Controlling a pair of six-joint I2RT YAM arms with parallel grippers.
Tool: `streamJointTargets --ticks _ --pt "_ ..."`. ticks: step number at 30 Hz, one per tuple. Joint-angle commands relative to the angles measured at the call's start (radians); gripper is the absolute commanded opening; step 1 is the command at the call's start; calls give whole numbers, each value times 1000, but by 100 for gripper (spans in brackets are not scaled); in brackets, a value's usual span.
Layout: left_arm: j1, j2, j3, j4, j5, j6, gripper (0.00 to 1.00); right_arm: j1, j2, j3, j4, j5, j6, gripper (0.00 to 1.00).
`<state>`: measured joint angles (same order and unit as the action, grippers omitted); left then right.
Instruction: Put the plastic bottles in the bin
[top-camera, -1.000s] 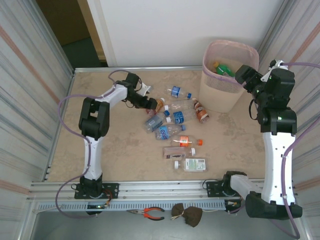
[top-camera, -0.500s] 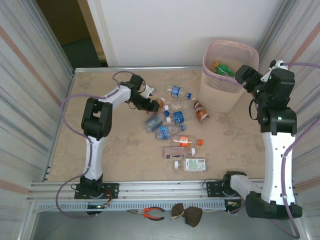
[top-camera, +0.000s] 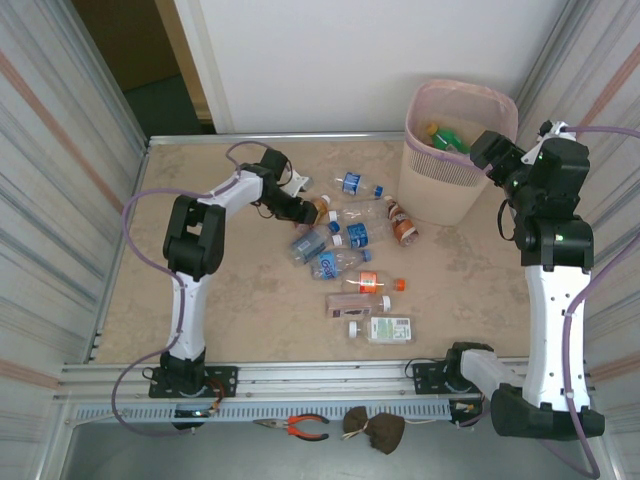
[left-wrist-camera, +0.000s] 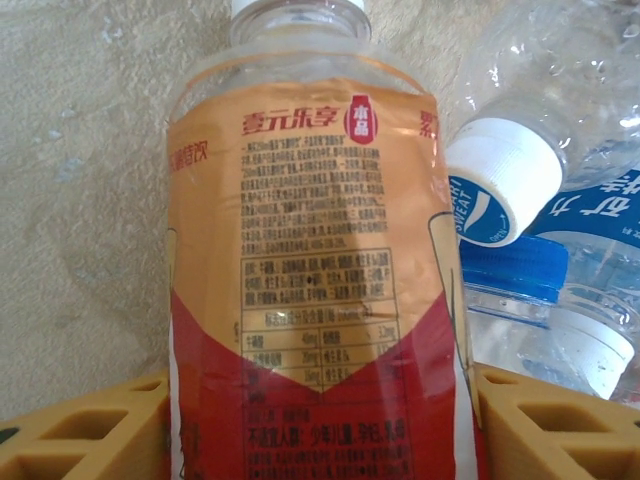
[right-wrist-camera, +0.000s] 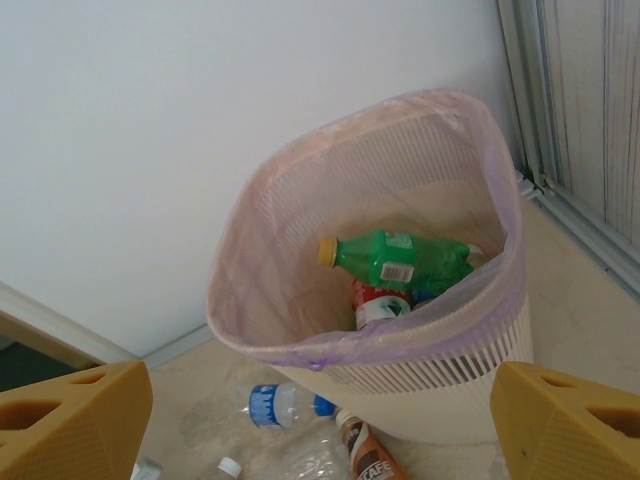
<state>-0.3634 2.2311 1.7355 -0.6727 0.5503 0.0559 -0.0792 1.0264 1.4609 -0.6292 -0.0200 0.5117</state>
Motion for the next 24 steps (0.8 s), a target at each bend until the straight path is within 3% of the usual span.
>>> streamJointTargets --ticks 1,13,24 --pt "-2 -50 23 -26 -31 21 64 -7 -17 -4 17 6 7 87" --pt "6 -235 -17 14 -51 36 62 -7 -15 -10 57 -61 11 86" --pt "-8 -505 -175 246 70 58 59 -7 -21 -21 192 -319 51 86"
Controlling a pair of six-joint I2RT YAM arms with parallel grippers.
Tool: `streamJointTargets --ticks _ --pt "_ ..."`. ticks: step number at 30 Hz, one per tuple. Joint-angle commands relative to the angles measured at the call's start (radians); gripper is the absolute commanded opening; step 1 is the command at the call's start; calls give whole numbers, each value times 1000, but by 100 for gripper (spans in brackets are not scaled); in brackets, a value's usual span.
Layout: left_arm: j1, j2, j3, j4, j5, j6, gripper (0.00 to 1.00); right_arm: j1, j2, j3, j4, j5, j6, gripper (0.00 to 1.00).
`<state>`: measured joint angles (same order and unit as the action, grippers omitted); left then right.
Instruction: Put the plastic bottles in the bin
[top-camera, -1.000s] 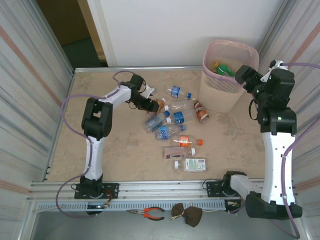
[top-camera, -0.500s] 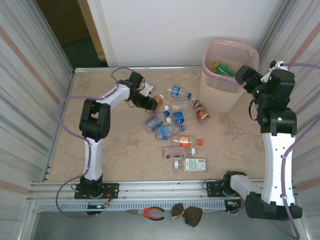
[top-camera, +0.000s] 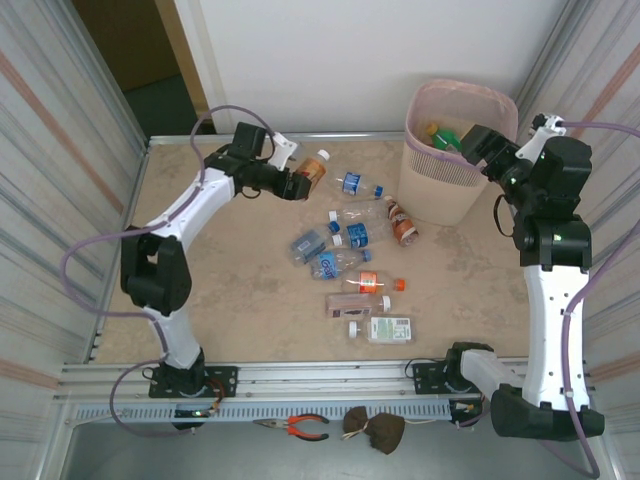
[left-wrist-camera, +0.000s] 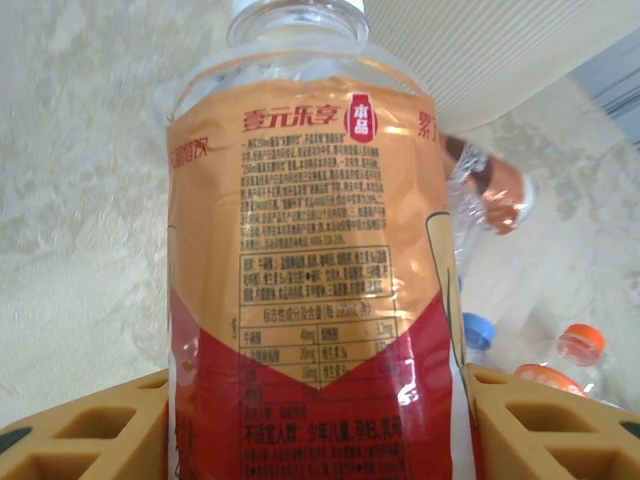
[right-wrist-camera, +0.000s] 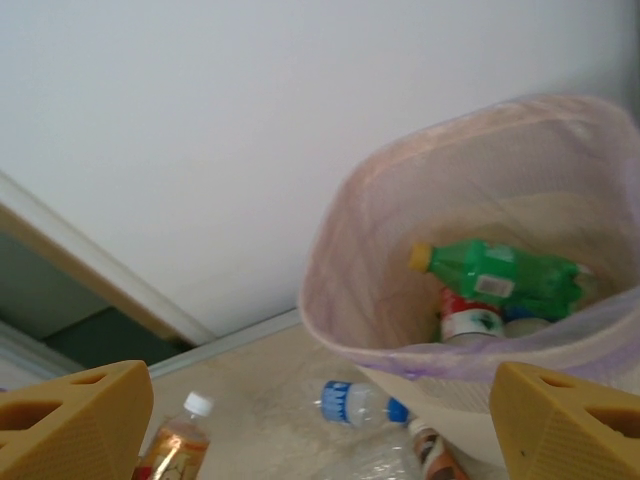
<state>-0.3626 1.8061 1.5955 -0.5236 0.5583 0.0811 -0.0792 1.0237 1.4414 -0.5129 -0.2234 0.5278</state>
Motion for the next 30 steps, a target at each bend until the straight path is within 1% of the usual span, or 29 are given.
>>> streamJointTargets --ticks 1,6,11,15,21,30 --pt "-13 -109 -55 121 70 40 59 -5 -14 4 84 -143 44 86" --pt "-43 -230 -126 246 106 70 59 17 7 33 103 -234 81 86" --pt "-85 -321 -168 328 108 111 59 99 28 77 92 -260 50 86" --pt "-128 -369 -177 350 73 156 59 187 52 126 54 -253 16 86" --pt "-195 -417 -176 358 9 212 59 316 87 171 17 -192 4 86" --pt "-283 -459 -164 338 -90 284 59 416 164 221 -22 -195 42 77"
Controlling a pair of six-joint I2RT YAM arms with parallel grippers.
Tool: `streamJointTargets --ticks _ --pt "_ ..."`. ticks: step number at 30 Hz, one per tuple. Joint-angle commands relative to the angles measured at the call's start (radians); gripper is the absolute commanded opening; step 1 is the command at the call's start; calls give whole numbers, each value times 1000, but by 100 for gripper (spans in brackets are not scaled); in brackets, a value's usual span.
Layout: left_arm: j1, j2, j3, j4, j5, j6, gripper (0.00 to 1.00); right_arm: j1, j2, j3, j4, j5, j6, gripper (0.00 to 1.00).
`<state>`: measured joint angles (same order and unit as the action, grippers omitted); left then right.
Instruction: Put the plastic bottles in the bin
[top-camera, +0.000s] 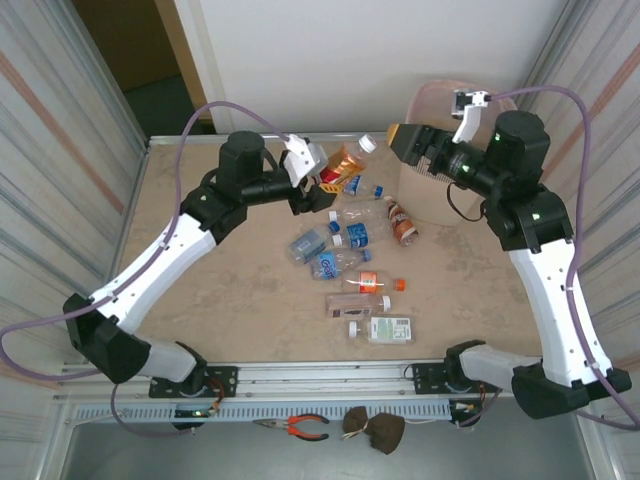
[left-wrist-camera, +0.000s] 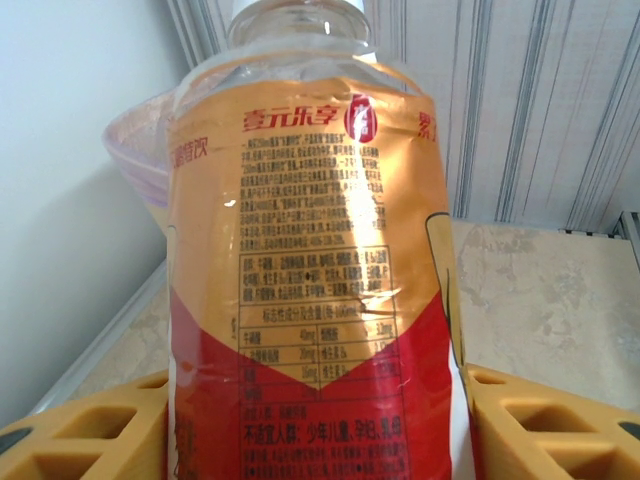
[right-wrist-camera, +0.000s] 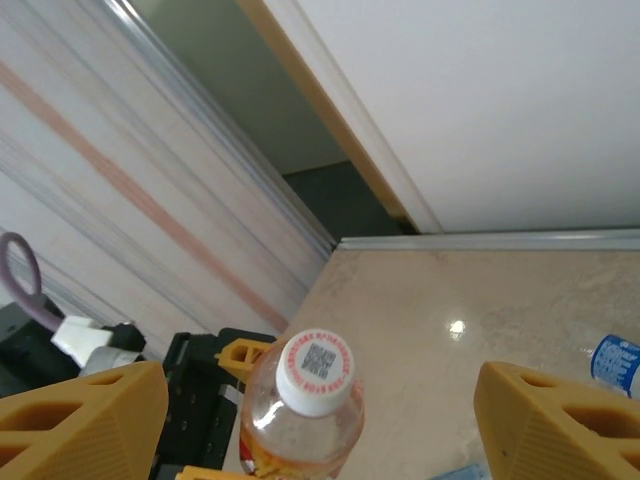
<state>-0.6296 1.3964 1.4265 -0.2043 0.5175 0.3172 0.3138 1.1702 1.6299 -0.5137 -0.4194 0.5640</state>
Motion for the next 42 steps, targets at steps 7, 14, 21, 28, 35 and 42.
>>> streamJointTargets --ticks 7,14,21,28,35,42 --pt "-39 -62 3 17 -74 55 59 52 57 36 -29 -24 32 64" --pt "-42 -60 0 17 -83 59 59 71 89 33 -14 -63 67 56" --pt "-44 -47 6 15 -92 59 59 81 104 31 20 -81 83 54" --pt "-45 -35 11 3 -119 61 58 88 108 26 43 -90 93 57" --pt "-46 -27 16 2 -115 62 58 98 125 24 45 -95 104 53" --pt "-45 -27 14 3 -115 62 59 98 135 26 49 -91 107 46"
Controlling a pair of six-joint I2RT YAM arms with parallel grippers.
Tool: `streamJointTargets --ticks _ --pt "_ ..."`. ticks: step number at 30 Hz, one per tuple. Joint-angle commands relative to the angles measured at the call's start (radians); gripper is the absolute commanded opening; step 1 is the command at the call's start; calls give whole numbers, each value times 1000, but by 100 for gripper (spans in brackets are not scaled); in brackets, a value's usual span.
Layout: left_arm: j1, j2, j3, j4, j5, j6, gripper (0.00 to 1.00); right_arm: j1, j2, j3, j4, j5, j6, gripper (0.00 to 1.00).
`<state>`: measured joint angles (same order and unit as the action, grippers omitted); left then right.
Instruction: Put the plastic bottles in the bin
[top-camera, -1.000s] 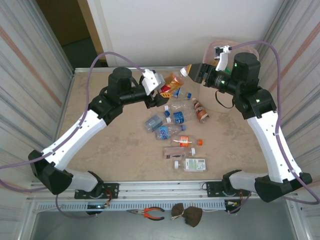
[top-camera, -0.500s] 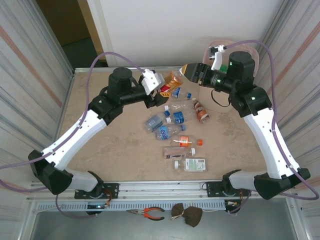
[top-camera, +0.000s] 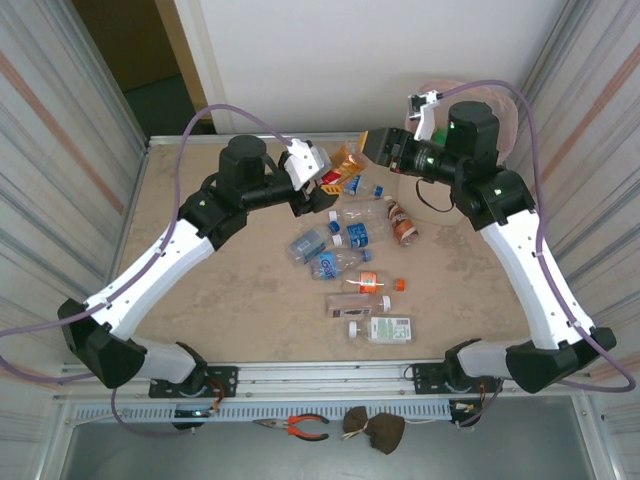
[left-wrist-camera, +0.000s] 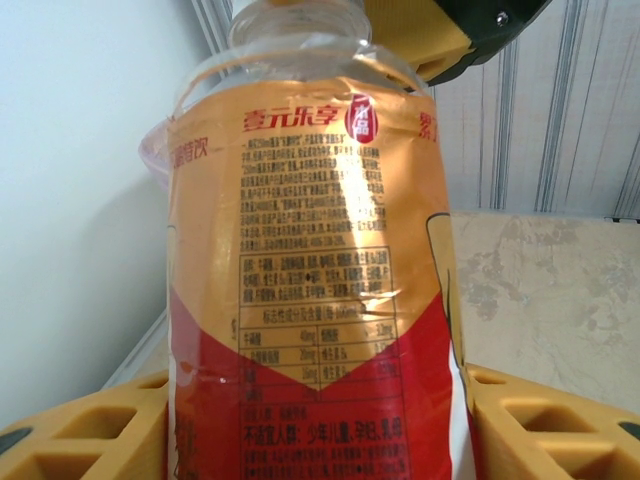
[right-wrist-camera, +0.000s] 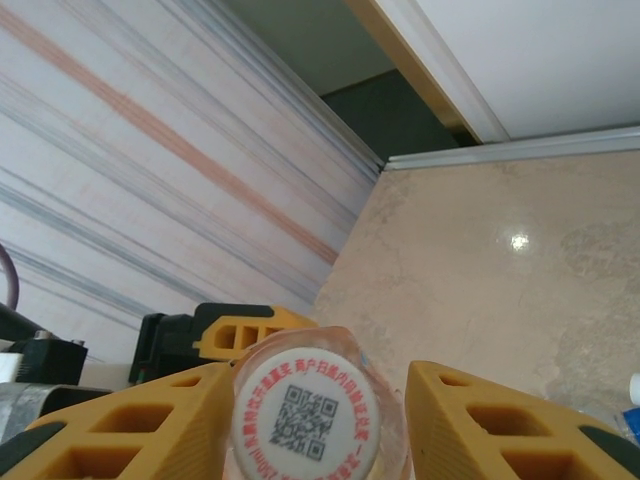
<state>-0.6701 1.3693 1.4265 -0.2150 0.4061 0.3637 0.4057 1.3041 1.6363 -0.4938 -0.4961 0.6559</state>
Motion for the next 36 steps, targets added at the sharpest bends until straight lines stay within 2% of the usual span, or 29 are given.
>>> streamJointTargets --ticks 1,9,18,28,36 --pt "-5 2 15 13 -5 16 59 6 1 21 30 -16 17 45" --pt "-5 13 17 12 -8 16 60 8 6 20 35 -20 25 32" --pt "-5 -6 5 19 -12 12 75 -10 -7 25 24 45 -3 30" --pt "-6 -59 -33 11 -30 4 77 -201 -12 78 -27 151 -37 30" --pt "-5 -88 -56 -11 -58 -2 77 -351 50 200 -87 299 -155 30"
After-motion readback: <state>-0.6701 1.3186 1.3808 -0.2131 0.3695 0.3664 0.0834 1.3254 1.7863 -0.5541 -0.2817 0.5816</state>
